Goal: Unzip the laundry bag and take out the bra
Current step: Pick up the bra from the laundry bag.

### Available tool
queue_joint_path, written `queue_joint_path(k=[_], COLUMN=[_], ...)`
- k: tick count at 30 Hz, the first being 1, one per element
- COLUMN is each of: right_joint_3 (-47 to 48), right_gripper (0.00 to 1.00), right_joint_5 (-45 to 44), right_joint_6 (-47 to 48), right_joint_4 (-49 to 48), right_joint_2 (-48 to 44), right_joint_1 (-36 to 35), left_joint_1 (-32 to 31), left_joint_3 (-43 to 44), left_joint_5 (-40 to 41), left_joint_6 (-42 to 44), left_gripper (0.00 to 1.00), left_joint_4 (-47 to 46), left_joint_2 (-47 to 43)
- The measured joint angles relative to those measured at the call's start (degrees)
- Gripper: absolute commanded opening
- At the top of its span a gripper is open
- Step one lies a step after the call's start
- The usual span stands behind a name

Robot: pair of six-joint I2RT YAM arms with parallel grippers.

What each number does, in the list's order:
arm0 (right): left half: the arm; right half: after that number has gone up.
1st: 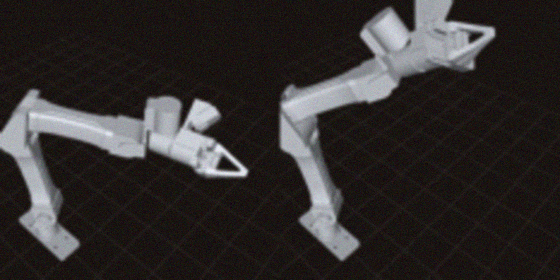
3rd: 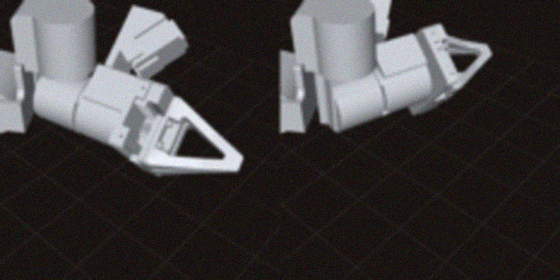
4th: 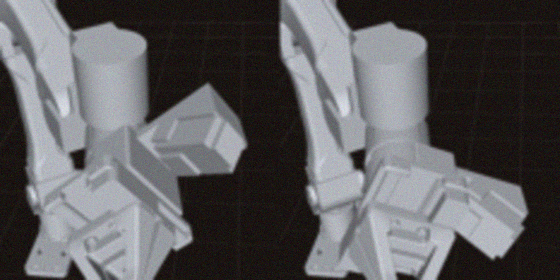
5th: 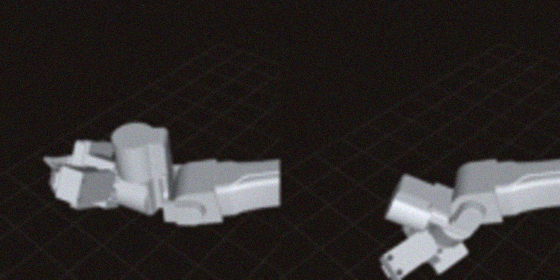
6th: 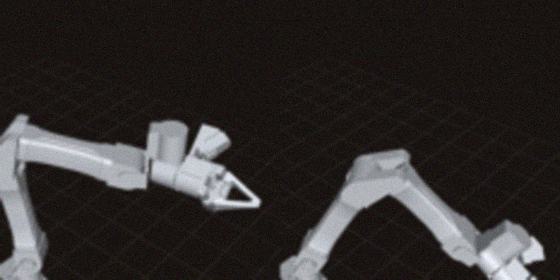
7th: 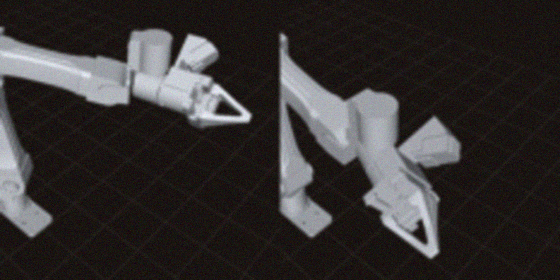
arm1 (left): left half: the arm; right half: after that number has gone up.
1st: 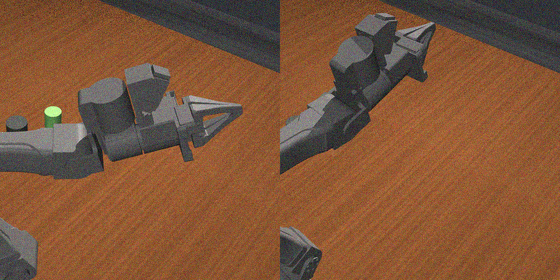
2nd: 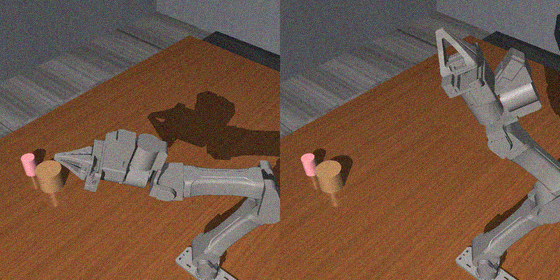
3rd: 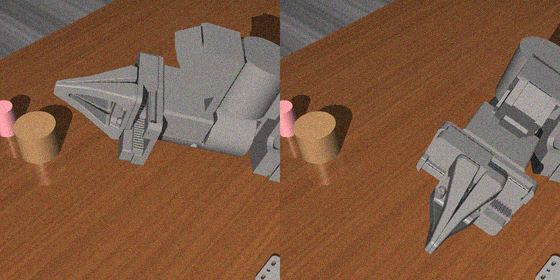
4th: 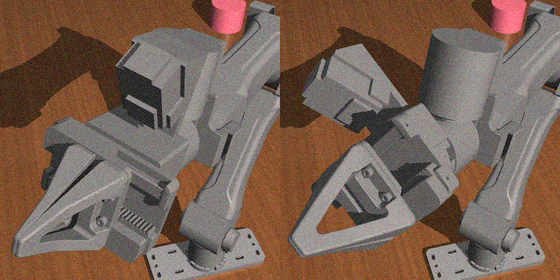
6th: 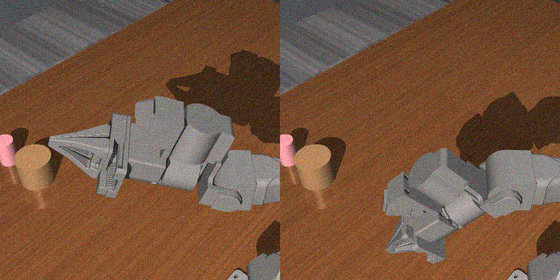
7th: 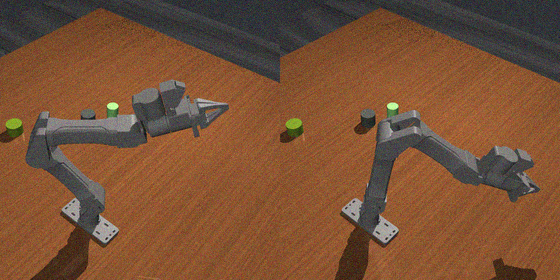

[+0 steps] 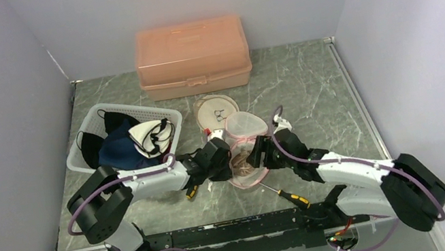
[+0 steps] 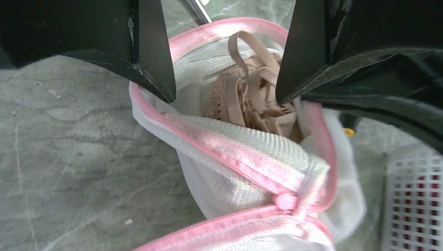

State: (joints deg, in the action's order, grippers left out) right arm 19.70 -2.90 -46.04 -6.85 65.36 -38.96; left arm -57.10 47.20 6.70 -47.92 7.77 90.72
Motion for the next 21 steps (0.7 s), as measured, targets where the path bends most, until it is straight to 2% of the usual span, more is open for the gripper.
queue_joint_path(k=[9,21], right_joint_3=[-0.04,0.04], right_gripper=[0.74,0.74], right_joint_5=[-0.02,3.48], right_joint_6=[0.5,0.5], right_joint_4=[4.0,3.56], right_joint_2=[-11.63,-7.72], right_joint_1=[0.02,0.02], left_joint_1=[0.0,-0.02], left_joint_3=[0.24,0.72], left_joint_5=[-0.02,-0.42], left_joint_6=[0.0,0.0], left_gripper=[0.03,0.03], left_joint_4=[0.17,0.22], left_joint_2=[0.48,1.05])
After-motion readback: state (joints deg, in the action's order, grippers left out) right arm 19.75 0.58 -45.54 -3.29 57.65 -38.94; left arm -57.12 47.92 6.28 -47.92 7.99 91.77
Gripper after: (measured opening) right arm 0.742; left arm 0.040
